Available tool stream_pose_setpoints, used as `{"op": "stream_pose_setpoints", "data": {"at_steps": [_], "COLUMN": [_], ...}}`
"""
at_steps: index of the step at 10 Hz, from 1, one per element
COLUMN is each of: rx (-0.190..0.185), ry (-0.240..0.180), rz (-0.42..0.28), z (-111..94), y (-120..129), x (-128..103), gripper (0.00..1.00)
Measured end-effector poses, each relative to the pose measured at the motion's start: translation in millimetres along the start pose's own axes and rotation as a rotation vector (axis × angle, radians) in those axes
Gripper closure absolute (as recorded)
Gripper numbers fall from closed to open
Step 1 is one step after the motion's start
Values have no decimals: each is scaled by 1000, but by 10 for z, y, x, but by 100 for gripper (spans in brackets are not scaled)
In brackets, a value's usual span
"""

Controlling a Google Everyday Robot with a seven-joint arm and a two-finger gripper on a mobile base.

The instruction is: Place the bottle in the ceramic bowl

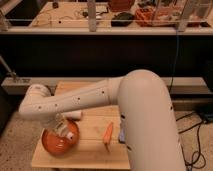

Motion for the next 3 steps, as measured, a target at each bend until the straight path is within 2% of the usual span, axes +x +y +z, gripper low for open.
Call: {"op": "stream_pose_setpoints", "data": {"at_steps": [3], "rx": [1], "ry": [-4], "rz": [-13], "z": [-5], "y": [-13], "x": [0], "gripper": [42]}}
